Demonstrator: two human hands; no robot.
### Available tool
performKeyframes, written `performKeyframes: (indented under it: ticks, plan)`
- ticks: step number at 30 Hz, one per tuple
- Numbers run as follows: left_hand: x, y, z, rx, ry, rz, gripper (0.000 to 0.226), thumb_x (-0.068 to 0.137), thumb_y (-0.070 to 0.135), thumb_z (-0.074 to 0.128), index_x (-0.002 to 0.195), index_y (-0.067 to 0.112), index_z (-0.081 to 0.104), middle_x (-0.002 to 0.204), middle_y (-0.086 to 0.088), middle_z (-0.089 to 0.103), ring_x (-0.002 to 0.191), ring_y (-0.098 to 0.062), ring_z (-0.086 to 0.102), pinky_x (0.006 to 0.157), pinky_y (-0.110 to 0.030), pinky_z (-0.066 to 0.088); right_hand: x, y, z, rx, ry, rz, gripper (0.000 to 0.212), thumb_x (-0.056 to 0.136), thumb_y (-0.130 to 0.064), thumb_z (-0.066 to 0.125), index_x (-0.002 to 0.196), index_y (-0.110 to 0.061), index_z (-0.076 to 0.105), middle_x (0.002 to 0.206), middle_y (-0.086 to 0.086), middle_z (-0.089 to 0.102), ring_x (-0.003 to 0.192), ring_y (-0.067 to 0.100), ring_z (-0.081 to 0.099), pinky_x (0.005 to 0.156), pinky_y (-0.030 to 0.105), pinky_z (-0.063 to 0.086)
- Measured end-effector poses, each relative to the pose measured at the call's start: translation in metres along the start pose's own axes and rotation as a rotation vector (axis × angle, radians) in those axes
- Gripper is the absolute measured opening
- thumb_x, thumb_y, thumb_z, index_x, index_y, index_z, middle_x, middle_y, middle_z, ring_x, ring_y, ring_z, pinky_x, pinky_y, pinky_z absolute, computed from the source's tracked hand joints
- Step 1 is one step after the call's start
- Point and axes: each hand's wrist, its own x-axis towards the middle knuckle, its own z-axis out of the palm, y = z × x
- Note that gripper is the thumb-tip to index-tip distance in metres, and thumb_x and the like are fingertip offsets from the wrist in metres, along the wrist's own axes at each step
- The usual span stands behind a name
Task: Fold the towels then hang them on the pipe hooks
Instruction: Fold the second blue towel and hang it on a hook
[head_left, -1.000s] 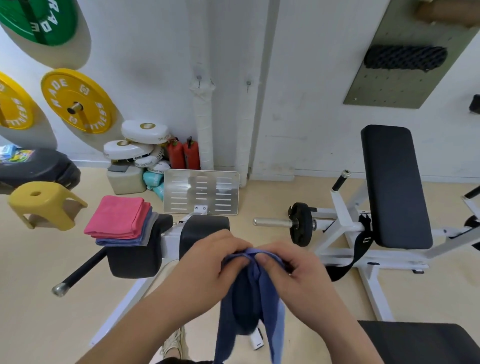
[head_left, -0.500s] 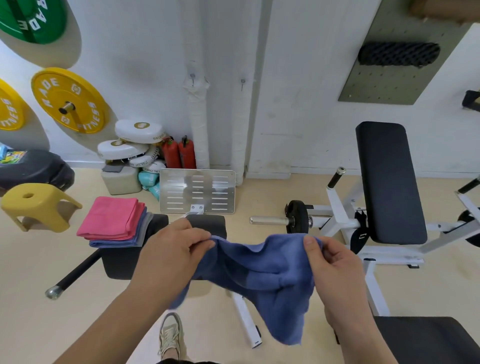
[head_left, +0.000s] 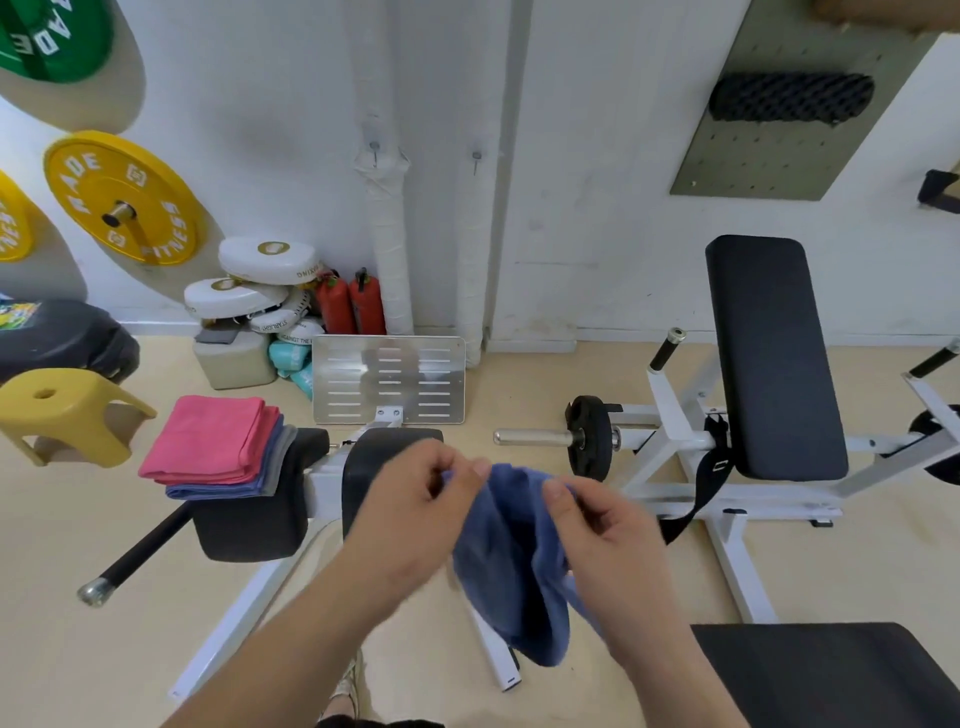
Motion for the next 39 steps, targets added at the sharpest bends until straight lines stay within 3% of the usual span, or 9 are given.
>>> performKeyframes:
  ticks: [3, 5, 7, 9, 12, 15, 20, 30, 39]
  plan:
    - [-0.011, -0.003, 0.026, -0.158, -0.049, -0.067, 0.015, 0.097, 0.027, 0.067, 0.084, 0.021, 0.069, 0.071, 0.007, 0.071, 0.062, 0.0, 0.061, 0.06, -0.019, 0.055, -0.007, -0.002, 0.018, -0.038, -0.084, -0.034, 0.032, 0.104, -0.018, 0.055, 0.097, -0.035, 0.081, 0.088, -0.012, 0.079, 0.085, 0.002, 0.069, 0.074, 0.011, 0.05]
    - [-0.012, -0.009, 0.03, -0.277, -0.09, -0.127, 0.013, 0.098, 0.022, 0.066, 0.089, 0.023, 0.075, 0.081, 0.001, 0.077, 0.075, -0.008, 0.07, 0.075, -0.032, 0.063, -0.007, -0.003, 0.018, -0.008, -0.062, -0.025, 0.033, 0.104, -0.015, 0.057, 0.097, -0.037, 0.081, 0.091, -0.015, 0.08, 0.087, -0.001, 0.07, 0.074, 0.006, 0.049]
    - [-0.011, -0.012, 0.028, -0.355, -0.168, -0.16, 0.018, 0.1, 0.016, 0.064, 0.098, 0.025, 0.079, 0.095, -0.001, 0.08, 0.095, -0.018, 0.075, 0.092, -0.044, 0.061, -0.005, -0.001, 0.01, 0.034, -0.006, 0.018, 0.034, 0.1, -0.014, 0.063, 0.088, -0.041, 0.08, 0.085, -0.016, 0.08, 0.084, -0.001, 0.073, 0.076, 0.011, 0.054]
    - [-0.01, -0.012, 0.026, -0.39, -0.189, -0.184, 0.024, 0.1, 0.012, 0.062, 0.102, 0.026, 0.081, 0.103, 0.0, 0.08, 0.104, -0.02, 0.074, 0.099, -0.044, 0.057, -0.001, 0.004, 0.004, 0.054, 0.047, 0.06, 0.028, 0.095, -0.014, 0.07, 0.083, -0.036, 0.082, 0.08, -0.009, 0.08, 0.08, 0.009, 0.076, 0.08, 0.03, 0.063]
    - [-0.011, -0.009, 0.027, -0.395, -0.16, -0.189, 0.023, 0.098, 0.011, 0.065, 0.097, 0.025, 0.083, 0.099, -0.002, 0.081, 0.099, -0.019, 0.076, 0.094, -0.038, 0.059, 0.0, 0.005, 0.005, 0.113, 0.103, 0.088, 0.02, 0.09, -0.011, 0.076, 0.078, -0.025, 0.083, 0.075, 0.002, 0.08, 0.074, 0.023, 0.077, 0.078, 0.05, 0.065]
    - [-0.016, -0.003, 0.03, -0.358, -0.157, -0.144, 0.025, 0.099, 0.006, 0.063, 0.093, 0.02, 0.083, 0.087, 0.0, 0.082, 0.084, -0.01, 0.078, 0.072, -0.015, 0.058, -0.001, 0.006, 0.01, 0.131, 0.087, 0.084, 0.021, 0.091, -0.01, 0.075, 0.078, -0.025, 0.082, 0.075, 0.004, 0.08, 0.075, 0.028, 0.076, 0.074, 0.052, 0.064]
    - [-0.021, 0.005, 0.03, -0.289, -0.118, -0.048, 0.043, 0.1, 0.004, 0.06, 0.078, 0.036, 0.078, 0.075, 0.015, 0.079, 0.077, 0.005, 0.073, 0.065, -0.003, 0.051, 0.0, 0.009, 0.016, 0.105, 0.042, 0.061, 0.026, 0.097, -0.012, 0.068, 0.08, -0.026, 0.082, 0.074, 0.004, 0.078, 0.073, 0.026, 0.076, 0.075, 0.049, 0.065]
    - [-0.015, -0.005, 0.022, -0.261, -0.019, 0.049, 0.028, 0.095, 0.009, 0.069, 0.087, 0.033, 0.082, 0.089, 0.006, 0.08, 0.085, -0.005, 0.075, 0.073, -0.011, 0.055, 0.002, 0.01, 0.017, 0.059, -0.13, -0.058, 0.031, 0.087, -0.028, 0.052, 0.095, -0.026, 0.082, 0.094, 0.002, 0.078, 0.095, 0.025, 0.074, 0.089, 0.05, 0.06]
    - [0.002, -0.017, 0.009, -0.1, -0.105, 0.072, 0.031, 0.098, 0.005, 0.063, 0.095, 0.03, 0.081, 0.094, 0.016, 0.079, 0.095, -0.002, 0.072, 0.084, -0.013, 0.055, 0.018, 0.018, 0.004, 0.045, -0.304, 0.047, 0.043, 0.096, 0.007, 0.053, 0.106, -0.025, 0.081, 0.107, -0.002, 0.079, 0.106, 0.017, 0.074, 0.099, 0.042, 0.058]
